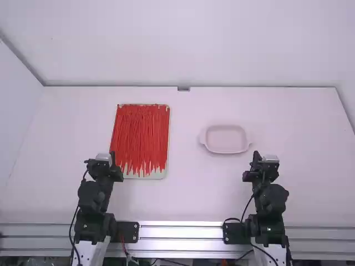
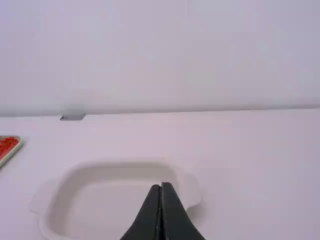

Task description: Fasten the cable tie

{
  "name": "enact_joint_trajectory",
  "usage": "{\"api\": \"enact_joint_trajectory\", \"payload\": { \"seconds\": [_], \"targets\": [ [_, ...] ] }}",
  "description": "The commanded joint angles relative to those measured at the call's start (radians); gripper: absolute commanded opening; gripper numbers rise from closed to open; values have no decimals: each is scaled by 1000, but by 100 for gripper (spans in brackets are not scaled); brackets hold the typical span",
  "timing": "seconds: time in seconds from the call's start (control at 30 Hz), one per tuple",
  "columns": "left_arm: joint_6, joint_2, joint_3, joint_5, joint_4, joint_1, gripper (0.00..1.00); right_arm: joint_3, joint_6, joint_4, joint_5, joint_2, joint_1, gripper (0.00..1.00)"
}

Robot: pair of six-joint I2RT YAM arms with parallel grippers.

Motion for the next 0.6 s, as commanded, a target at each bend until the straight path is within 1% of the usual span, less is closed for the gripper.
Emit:
{"api": "enact_joint_trajectory", "payload": {
  "seconds": [0.0, 0.2, 0.33, 0.57],
  "targets": [
    [0, 0, 0, 0, 0, 0, 0, 0, 0, 0, 0, 0, 0, 0],
    [1, 9, 8, -1, 1, -1, 2, 5, 1, 4, 0, 8, 1, 2],
    [2, 35, 33, -1, -7, -2, 4, 24, 2, 3, -1, 32, 4, 4],
    [2, 134, 124, 12, -48, -5, 12, 104, 7, -28, -4, 130, 19, 12]
  ]
}}
